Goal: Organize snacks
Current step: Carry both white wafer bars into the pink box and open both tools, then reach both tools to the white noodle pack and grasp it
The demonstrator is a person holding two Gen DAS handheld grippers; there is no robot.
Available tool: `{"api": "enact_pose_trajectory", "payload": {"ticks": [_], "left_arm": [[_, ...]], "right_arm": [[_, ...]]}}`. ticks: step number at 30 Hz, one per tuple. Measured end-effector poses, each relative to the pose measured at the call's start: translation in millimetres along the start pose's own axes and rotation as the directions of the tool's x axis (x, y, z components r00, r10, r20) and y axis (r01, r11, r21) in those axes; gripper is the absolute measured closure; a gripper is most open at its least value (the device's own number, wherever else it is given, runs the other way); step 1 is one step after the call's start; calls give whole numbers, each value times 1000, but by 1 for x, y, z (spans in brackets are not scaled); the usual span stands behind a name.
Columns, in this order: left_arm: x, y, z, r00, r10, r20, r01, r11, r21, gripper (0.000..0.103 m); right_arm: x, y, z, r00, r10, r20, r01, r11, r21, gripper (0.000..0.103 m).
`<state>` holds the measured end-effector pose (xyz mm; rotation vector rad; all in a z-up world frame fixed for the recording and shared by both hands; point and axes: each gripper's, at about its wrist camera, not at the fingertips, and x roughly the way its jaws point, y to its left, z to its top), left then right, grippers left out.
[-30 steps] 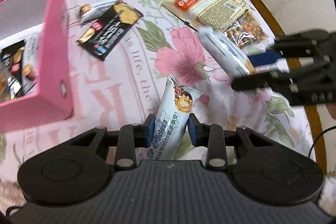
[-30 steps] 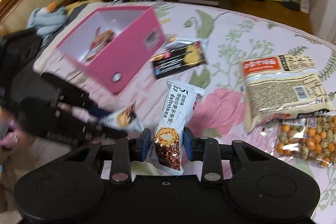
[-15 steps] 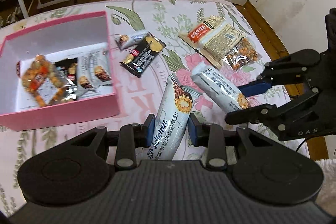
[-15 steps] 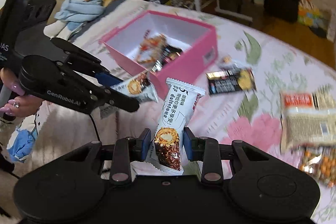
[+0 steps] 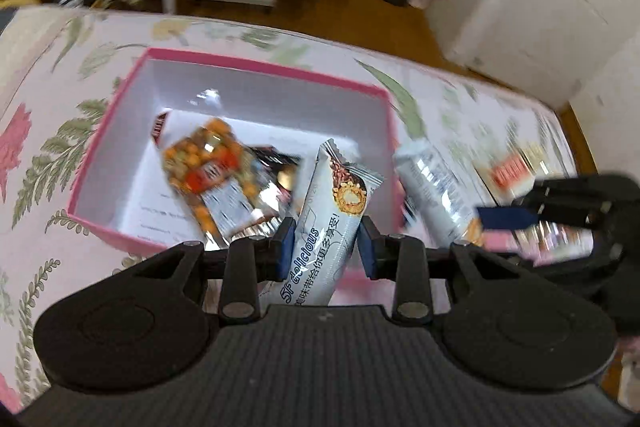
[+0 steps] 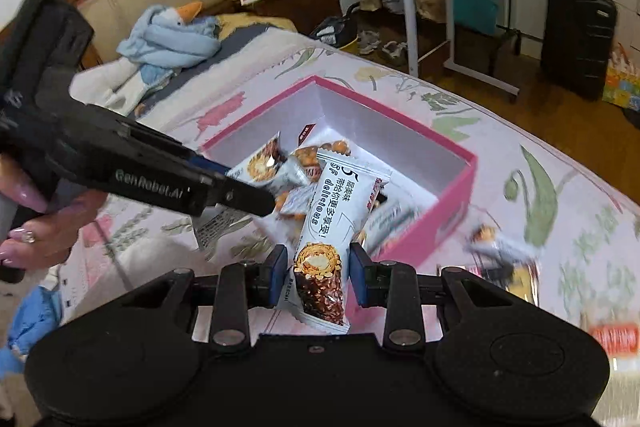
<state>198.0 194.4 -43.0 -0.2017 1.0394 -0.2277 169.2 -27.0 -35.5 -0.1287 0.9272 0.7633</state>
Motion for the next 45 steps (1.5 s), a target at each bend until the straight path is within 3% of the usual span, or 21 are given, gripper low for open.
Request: {"api": "enact_pose_trajectory", "payload": {"ticks": [6,12,15,17,24,29,37,43,45], "left_arm": [[47,31,21,998,56,26,-52,987,-153,71],[87,47,27,997,81,18,-76,975,-209,70],[86,49,24,993,112,32,-102,969,-224,59],[81,49,21,994,103,39,-92,973,-212,56],[37,32,9,993,89,76,-82,992,-96,55],[5,7,-4,994,86,73,-88,996,32,55],[-26,-43,-24,996,28,80,-42,983,177,55],[-31,-89,-34,997,-45,58,29,969,247,54],[-29,-104,-36,997,-69,42,55,962,266,53]], "right_arm": [[72,-10,26,996,-71,-55,69,997,-36,65],[108,-14,36,996,-60,-71,59,998,-7,62],[107,-17,35,998,-12,-56,13,1000,20,58],[98,-21,31,999,11,-41,-9,999,51,52],[32,-32,10,997,34,74,-46,986,161,51],[-23,-38,-14,990,-45,132,16,978,210,51],[-99,-52,-64,970,-159,185,107,958,265,50],[-130,-63,-100,958,-239,161,185,938,293,49],[-132,-65,-112,962,-247,115,206,935,290,49]]}}
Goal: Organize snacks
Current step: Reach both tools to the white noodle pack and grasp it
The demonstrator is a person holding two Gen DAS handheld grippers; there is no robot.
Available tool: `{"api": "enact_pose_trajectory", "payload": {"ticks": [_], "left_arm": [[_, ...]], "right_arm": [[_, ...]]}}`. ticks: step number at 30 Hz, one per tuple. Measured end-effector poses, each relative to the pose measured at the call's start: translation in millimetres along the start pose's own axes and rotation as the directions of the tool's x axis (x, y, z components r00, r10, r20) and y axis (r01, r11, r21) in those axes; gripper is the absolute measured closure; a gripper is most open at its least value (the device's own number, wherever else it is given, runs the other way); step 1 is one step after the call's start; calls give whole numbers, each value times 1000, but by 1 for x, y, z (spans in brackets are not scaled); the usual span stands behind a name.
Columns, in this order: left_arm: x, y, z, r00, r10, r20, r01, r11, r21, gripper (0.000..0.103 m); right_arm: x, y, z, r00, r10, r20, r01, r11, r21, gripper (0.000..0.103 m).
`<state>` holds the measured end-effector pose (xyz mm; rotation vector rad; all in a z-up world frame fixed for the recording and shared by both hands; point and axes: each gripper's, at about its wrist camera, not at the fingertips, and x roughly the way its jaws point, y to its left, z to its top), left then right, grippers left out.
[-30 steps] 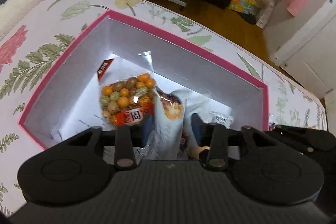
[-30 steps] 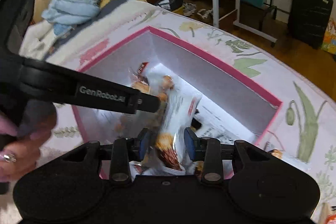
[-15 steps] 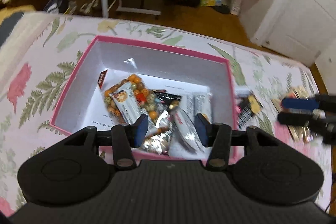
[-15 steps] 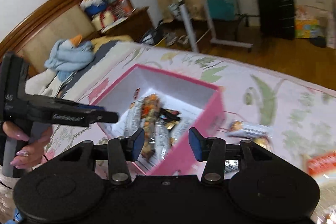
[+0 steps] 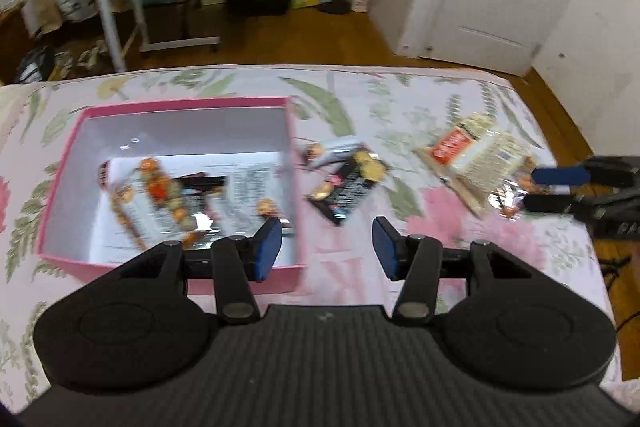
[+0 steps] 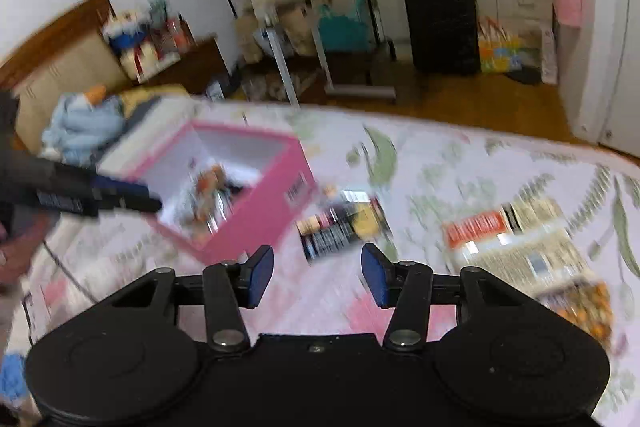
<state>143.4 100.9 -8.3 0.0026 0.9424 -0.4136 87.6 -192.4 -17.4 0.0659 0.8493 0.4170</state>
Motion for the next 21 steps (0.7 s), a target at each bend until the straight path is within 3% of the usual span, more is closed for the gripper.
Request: {"api": "enact_pose_trajectory", "payload": {"ticks": [4,7,9,15,21], "left_arm": [[8,-30,3,997,-66,-32,67,997,29,46],[20,-51,7,994,-105,-40,107,993,43,40],[34,-64,11,993,-115,-40,117,992,38,36],[101,-94,16,988,-147,-50,145,988,-50,32],[177,-114,24,984,-166,-61,155,977,-145,32]], "right_arm": [[-10,-11,-19,994,-74,-84,67,995,-78,48],[-25,-28,-26,989,-119,-83,111,989,-100,41],[-31,-46,-26,989,-136,-56,132,988,-76,32],[-29,-114,-12,984,-170,61,167,985,48,31],[25,-183,8,980,-199,-9,198,972,129,31]]}}
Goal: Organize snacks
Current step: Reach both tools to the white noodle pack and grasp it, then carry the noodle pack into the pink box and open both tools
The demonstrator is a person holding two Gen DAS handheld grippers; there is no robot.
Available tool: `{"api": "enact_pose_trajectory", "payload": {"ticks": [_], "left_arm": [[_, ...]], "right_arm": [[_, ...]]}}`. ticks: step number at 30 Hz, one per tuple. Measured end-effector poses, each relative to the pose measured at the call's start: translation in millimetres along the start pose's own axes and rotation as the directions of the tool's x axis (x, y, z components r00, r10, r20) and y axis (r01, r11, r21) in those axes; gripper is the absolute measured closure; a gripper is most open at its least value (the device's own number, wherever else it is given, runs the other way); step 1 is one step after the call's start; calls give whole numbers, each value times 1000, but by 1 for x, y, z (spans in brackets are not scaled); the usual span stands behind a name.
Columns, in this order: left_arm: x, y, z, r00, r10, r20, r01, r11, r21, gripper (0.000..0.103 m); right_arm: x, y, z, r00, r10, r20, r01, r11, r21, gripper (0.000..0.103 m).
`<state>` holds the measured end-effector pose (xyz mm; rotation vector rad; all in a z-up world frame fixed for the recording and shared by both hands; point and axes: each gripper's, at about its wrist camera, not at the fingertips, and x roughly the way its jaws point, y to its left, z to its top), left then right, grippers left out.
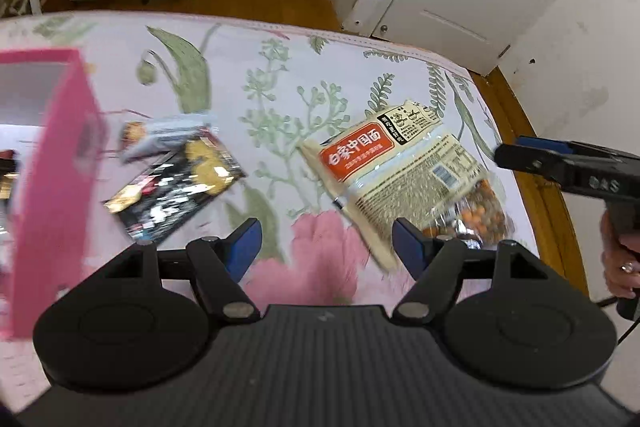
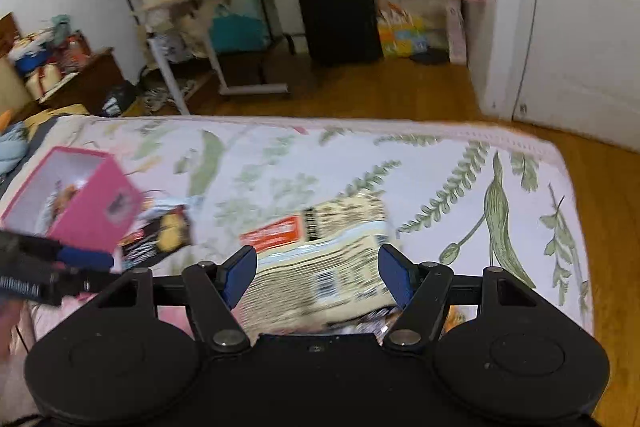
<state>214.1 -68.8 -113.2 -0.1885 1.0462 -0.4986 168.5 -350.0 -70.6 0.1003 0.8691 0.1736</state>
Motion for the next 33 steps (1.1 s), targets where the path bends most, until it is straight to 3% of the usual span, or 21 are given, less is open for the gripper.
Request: {"api": "enact_pose_trajectory", "payload": {"ticks": [4,11,14,16,20,25,33], "left_arm": [[44,-8,7,1000,-10,-4,10,999,-43,32],[99,-16,10,998,-41,-49,36,994,-103,32],[110,-12,11,991,-121,-63,108,978,-180,33],[115,-13,13,971,-215,-107,195,965,-174,38],[104,-24,12,982,-169,-90,159,982,-102,39],[79,-20,6,977,-187,-101,180,981,-71,39],[37,-17,-12,971,-154,-180,158,987,6,39]], "right_arm": [[46,-28,8,998,29,-57,-25,997,74,31],[99,-46,14,989,12,-146,-1,997,74,29],[108,-57,11,981,76,-178,-50,988,149,29],[108,-58,9,963,168,-212,-127,972,198,37],[95,-37,4,958,152,-245,-125,984,124,43],[65,-17,-7,960,146,-240,-126,987,98,43],[28,20,-35,962,154,-227,-132,985,110,41]]}}
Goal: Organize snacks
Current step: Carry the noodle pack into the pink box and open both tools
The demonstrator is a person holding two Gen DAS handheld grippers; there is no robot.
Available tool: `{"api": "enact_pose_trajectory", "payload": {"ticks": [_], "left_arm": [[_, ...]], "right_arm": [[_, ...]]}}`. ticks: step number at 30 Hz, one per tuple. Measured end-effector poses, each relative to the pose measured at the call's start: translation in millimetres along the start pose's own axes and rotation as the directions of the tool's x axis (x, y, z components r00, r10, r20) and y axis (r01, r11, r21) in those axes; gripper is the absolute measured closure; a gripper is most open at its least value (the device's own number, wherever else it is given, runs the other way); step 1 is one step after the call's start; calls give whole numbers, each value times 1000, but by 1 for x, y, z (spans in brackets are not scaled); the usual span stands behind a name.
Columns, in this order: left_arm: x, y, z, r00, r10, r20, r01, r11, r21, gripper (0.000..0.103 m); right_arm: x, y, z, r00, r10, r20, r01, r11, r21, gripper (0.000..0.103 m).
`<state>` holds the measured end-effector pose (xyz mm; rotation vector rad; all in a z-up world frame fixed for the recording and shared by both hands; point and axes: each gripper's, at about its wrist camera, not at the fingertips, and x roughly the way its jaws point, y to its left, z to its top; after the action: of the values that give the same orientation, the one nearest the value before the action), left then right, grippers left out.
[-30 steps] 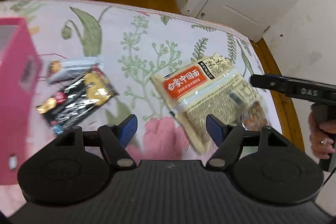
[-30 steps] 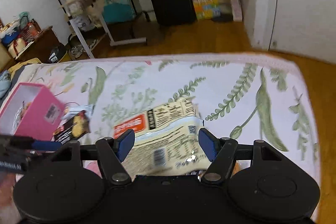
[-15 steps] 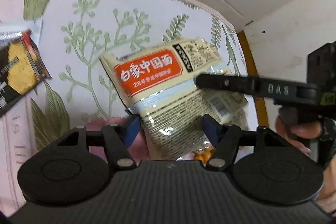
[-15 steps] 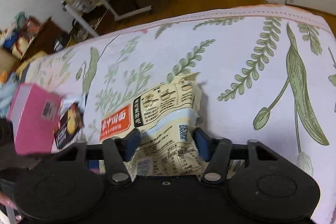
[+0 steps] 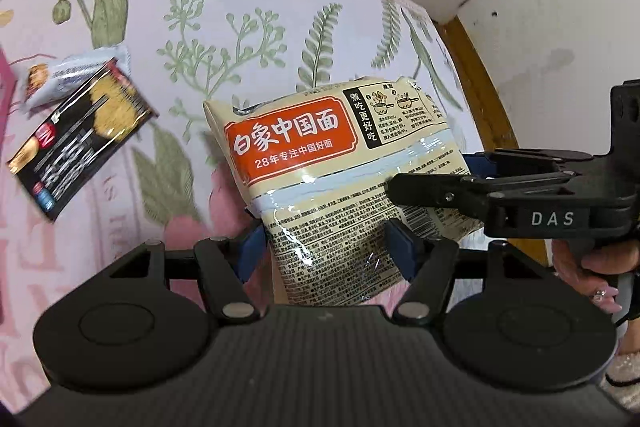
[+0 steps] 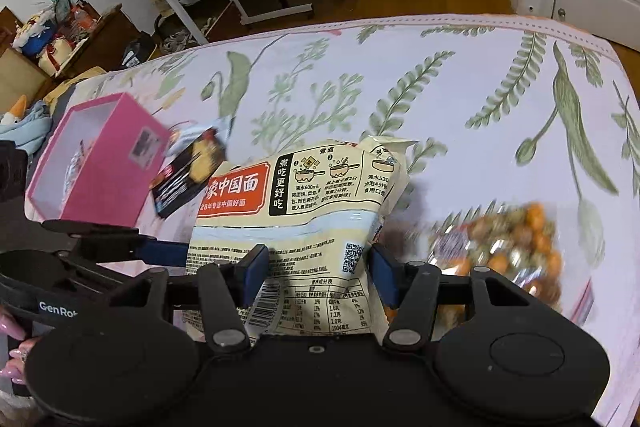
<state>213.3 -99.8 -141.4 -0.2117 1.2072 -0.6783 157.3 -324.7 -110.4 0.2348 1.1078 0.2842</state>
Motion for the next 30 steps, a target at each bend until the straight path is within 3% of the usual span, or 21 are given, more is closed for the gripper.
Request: {"api": "enact_pose_trajectory", "payload": {"ticks": [12,21,26,30], "left_arm": [[-64,-1,-46,999,34,7,-34,998,44,39],[-129,13,-68,995,88,40,-91,992,92,39],[-174,38,-81,981,156,114,-164,984,67,39],[-211,67,-84,964,196,178,-203,979,26,39]], "right_arm": [[-25,57,-36,1000,28,-10,-28,998,-60,36],[-39,129,-40,999,47,-19,-49,986,-158,34],[-34,184,-27,997,81,7,-76,960,-271,34],[-27,217,-6,988,154,-2,-147,943,-298,34]]}}
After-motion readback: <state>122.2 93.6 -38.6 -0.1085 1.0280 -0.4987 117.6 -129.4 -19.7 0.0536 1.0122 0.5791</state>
